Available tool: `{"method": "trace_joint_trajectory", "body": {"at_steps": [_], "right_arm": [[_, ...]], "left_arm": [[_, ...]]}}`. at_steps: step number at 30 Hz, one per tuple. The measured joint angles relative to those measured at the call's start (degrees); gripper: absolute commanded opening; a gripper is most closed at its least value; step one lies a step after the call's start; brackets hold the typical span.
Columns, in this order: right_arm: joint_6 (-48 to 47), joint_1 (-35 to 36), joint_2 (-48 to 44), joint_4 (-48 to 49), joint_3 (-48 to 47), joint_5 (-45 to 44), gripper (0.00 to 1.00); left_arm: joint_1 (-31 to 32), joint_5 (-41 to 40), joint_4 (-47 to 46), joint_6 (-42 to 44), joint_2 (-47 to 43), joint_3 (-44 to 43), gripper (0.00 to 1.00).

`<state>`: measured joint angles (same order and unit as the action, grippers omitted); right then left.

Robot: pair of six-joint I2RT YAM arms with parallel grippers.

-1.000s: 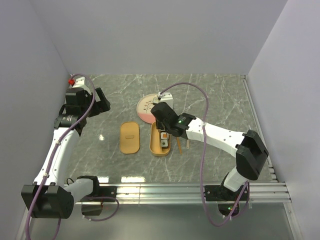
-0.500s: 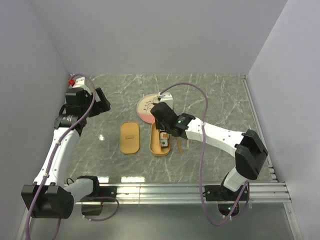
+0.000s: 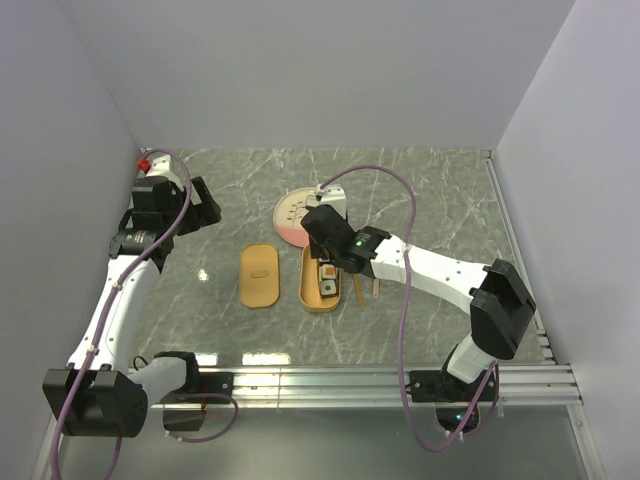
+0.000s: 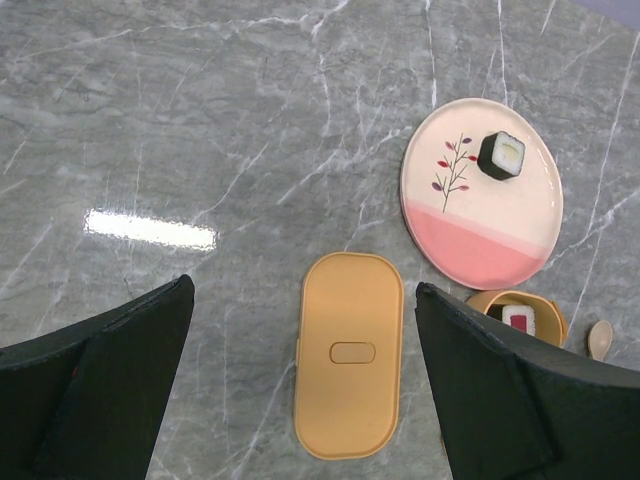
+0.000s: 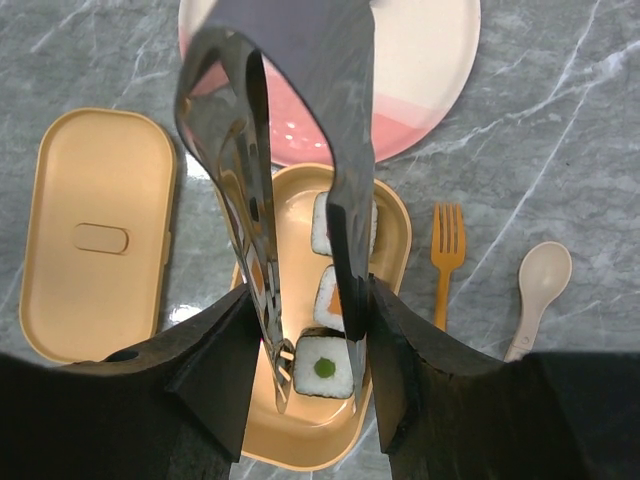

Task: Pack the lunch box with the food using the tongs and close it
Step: Place the food into the lunch box

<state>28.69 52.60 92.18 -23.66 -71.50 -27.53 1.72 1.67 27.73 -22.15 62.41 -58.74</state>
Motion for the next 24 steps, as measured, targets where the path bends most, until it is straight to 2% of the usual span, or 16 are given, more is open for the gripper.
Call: {"method": "trace_joint_trajectory", "body": {"at_steps": [10, 24], "right_arm": [[-0.24, 0.00, -0.46, -0.31, -0.92, -0.66, 0.51], [-4.13, -1.20, 1.14, -0.52, -9.79, -2.51, 0.52]], "left_arm": [[0.00, -0.02, -0.02, 0.00, 0.00, 0.07, 1.00], [0.00, -0.02, -0.09, 0.04, 0.59, 0.37, 0.99]]}}
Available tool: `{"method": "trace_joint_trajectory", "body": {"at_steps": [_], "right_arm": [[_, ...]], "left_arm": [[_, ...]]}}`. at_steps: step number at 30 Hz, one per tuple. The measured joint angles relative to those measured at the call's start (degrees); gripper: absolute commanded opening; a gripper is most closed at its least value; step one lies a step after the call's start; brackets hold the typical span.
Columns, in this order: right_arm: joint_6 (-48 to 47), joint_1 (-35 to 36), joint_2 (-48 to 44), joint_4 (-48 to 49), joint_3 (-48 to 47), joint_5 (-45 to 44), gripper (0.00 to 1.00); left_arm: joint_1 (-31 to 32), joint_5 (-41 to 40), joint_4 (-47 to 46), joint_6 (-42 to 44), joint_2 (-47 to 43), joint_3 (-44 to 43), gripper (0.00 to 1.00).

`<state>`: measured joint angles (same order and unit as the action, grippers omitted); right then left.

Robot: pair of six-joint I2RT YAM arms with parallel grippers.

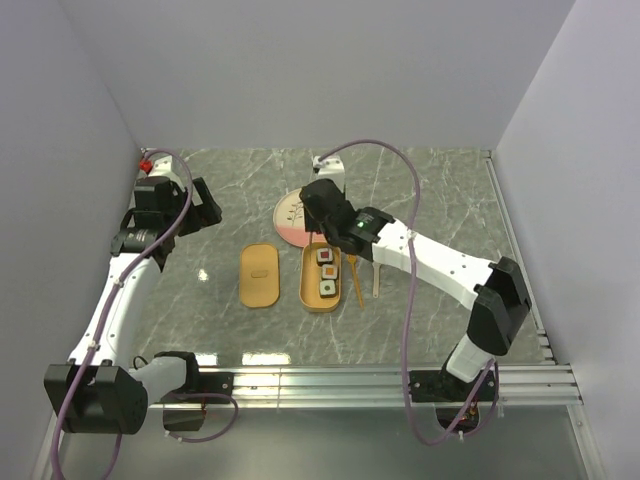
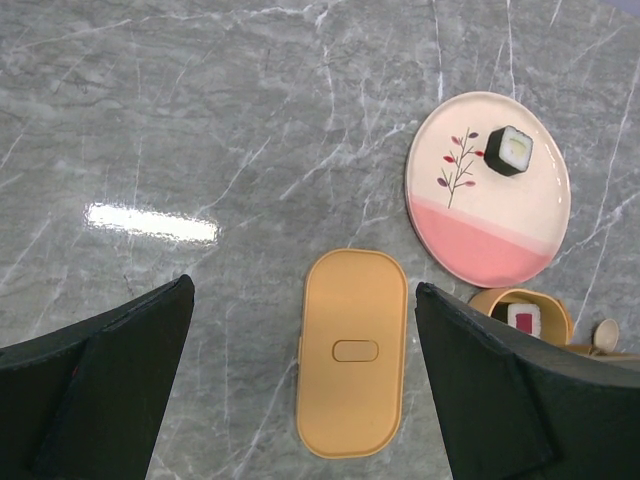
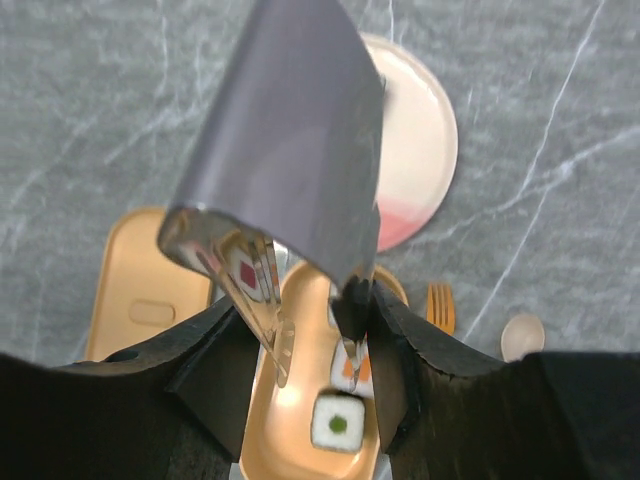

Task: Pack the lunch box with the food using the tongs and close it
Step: Place the food into the lunch box, then pick up the food using the clamp

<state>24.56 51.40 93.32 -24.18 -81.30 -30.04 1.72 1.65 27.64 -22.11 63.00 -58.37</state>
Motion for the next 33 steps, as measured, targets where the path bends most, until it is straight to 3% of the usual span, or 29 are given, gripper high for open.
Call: {"method": "trace_joint_trajectory", "body": {"at_steps": [23, 33], "right_arm": [[-6.25, -13.79, 29.16, 1.40, -36.57, 3.41, 0.53], [-6.47, -15.69, 34.49, 1.03, -42.14, 5.14, 0.53]], "left_arm": [[0.00, 0.04, -1.92, 0.44, 13.07, -4.66, 0.99], [-0.02, 0.22, -2.75, 0.46, 17.27, -6.43, 0.99]]}}
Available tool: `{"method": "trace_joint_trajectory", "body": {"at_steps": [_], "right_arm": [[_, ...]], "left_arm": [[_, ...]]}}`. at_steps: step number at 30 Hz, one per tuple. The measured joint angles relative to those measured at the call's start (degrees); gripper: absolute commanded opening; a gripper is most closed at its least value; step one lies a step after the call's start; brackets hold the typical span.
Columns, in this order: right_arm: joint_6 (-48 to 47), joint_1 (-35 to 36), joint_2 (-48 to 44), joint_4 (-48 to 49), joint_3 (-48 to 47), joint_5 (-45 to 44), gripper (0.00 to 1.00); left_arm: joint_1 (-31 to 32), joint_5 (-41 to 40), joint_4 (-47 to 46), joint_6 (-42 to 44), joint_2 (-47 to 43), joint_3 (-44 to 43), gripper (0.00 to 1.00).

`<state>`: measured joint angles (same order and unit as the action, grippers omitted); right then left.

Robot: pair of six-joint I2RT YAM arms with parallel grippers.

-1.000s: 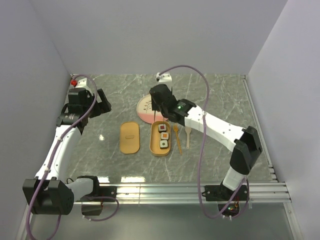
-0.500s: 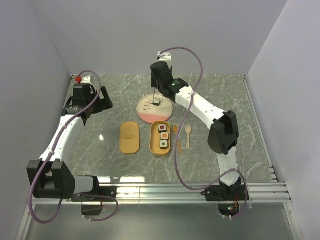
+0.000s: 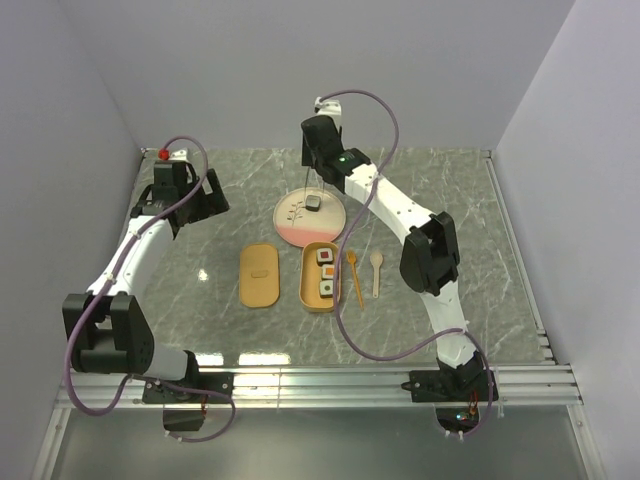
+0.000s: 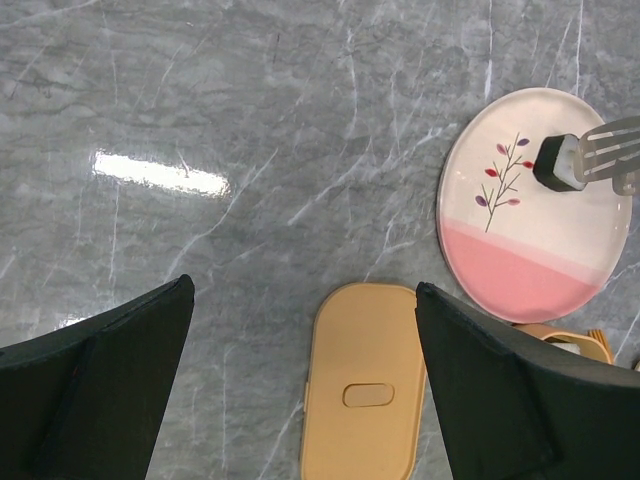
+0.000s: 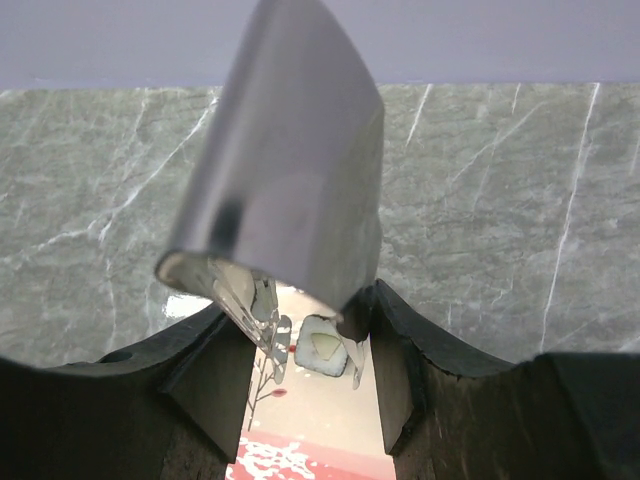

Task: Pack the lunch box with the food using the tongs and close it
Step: Pick up the food using the clamp

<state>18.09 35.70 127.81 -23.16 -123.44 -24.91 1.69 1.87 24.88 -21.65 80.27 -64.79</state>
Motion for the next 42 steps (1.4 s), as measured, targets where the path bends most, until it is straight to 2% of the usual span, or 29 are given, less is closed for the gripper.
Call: {"method": "trace_joint_trajectory", "body": {"at_steps": [23, 28, 36, 42], "right_arm": [[0.04, -0.13, 4.48, 0.87, -0.33, 1.22, 0.53], [0.00, -0.13, 4.50, 0.87, -0.35, 1.70, 0.43], [-0.39, -0.13, 5.01, 0.87, -1.16, 1.92, 0.39], [-1.22, -0.13, 5.79, 0.90, -2.25, 1.90, 0.40]], "left_arm": [[-0.50, 0.72, -0.24, -0.02, 1.42, -0.17, 1.00], [-0.50, 0.90, -0.22, -0.02, 1.95, -0.22, 1.00], [-0.59, 0.92, -0.24, 0.00, 2.12, -0.26, 1.00], [-0.59, 0.94, -0.24, -0.02, 2.12, -0.26, 1.00]]}}
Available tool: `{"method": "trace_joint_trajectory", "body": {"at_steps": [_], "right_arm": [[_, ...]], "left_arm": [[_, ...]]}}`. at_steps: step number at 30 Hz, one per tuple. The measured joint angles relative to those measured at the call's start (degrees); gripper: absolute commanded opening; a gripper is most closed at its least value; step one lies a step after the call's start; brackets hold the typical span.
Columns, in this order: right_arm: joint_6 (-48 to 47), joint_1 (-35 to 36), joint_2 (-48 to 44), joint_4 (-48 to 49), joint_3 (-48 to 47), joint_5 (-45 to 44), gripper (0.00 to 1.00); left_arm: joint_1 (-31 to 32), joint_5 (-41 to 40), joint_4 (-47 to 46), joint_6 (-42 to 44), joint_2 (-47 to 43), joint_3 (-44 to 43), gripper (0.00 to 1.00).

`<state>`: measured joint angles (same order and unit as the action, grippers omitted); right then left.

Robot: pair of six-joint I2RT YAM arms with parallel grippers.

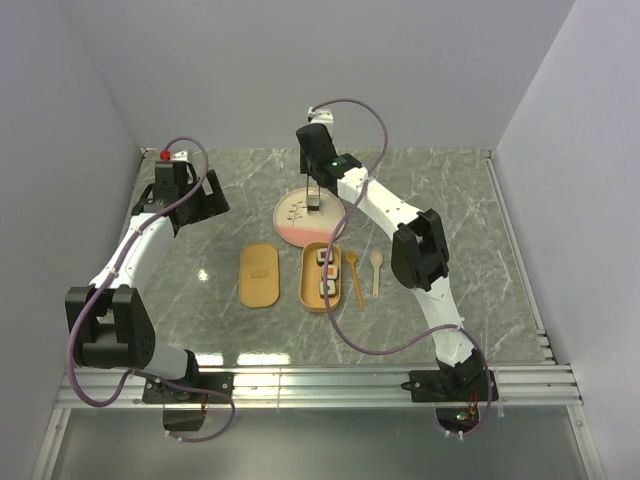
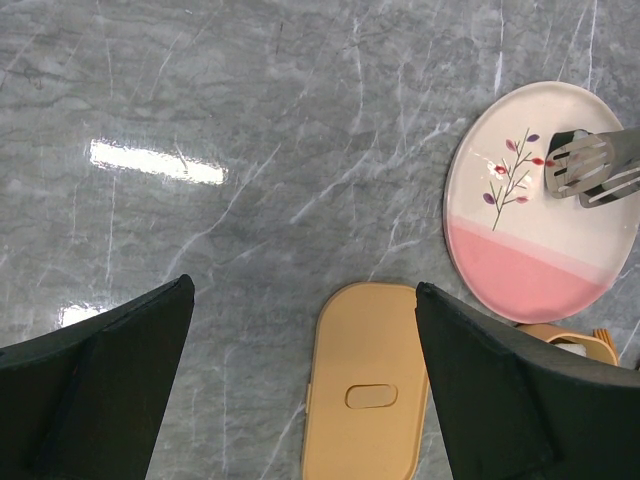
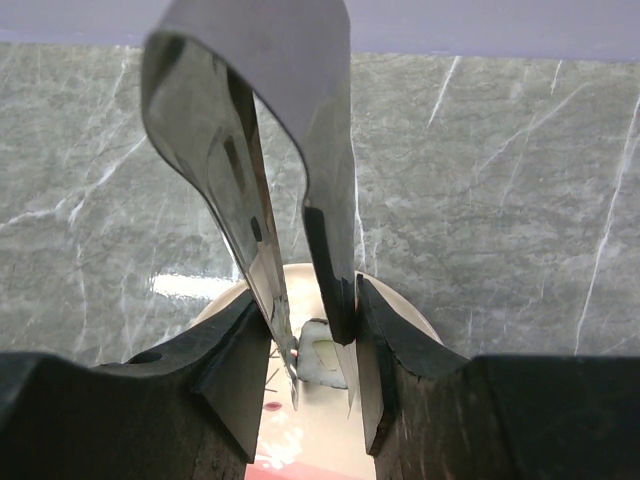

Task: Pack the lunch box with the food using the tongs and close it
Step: Pick up the food using the clamp

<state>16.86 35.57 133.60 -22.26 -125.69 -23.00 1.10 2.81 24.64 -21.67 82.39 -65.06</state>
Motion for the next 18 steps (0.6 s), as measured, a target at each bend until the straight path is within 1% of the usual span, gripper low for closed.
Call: {"method": "trace_joint_trajectory", "body": {"at_steps": [6, 14, 18], "right_arm": [[-0.22, -0.07, 0.00, 0.02, 0.00, 0.09, 0.33], [-0.28, -0.11, -0.02, 0.28, 0.15, 0.20, 0.29], [-0.28, -0.09, -1.62, 1.75, 2.95, 0.20, 0.28]], "left_arm": [[0.00, 0.02, 0.00, 0.00, 0.00, 0.00, 1.00], [0.00, 0.39, 0.00, 0.00, 0.00, 0.00, 0.99], [-0.02, 0.44, -0.02, 0.00, 0.00, 0.00, 0.99]]}}
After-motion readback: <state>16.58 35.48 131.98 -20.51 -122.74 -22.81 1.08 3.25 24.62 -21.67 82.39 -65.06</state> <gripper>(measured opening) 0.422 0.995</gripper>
